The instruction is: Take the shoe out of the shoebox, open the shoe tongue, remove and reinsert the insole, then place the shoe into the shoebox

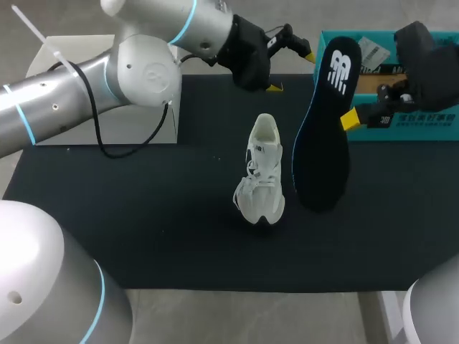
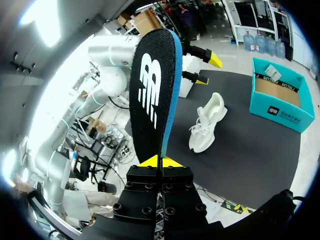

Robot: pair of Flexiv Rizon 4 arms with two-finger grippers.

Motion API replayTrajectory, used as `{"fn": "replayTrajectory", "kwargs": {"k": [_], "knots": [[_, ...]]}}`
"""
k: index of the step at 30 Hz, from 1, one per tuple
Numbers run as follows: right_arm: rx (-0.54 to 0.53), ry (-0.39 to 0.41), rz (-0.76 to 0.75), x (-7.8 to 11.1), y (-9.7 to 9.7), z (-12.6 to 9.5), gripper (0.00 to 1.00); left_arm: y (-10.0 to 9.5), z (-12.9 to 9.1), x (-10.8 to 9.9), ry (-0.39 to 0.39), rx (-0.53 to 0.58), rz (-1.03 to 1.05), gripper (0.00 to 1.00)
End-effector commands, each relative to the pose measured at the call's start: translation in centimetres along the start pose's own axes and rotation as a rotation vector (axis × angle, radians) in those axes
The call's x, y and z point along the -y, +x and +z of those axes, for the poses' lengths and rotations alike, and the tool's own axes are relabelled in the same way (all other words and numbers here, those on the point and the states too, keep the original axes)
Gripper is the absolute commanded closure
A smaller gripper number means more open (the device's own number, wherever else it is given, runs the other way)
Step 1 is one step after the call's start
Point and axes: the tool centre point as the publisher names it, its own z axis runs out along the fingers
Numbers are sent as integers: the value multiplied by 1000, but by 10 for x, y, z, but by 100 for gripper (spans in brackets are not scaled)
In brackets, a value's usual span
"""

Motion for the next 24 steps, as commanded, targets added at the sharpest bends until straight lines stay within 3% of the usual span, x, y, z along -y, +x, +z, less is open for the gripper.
{"fn": "replayTrajectory", "kwargs": {"k": [1, 4, 11, 18, 21, 24], "knots": [[-64, 32, 59, -16, -21, 3, 100, 3, -23, 4, 31, 207, -10, 0], [-82, -4, 117, -26, -34, -1, 100, -5, -32, 6, 42, 268, -6, 0], [-82, -4, 117, -26, -34, -1, 100, -26, -42, 16, 45, 375, 48, 0], [-97, 10, 155, -22, -35, 4, 100, -28, -43, 23, 73, 470, 93, 0], [-179, 34, 321, -20, -54, 17, 100, -26, -39, 25, 94, 500, 88, 0], [-254, -4, 430, -24, -78, 21, 100, -26, -37, 27, 109, 528, 84, 0]]}}
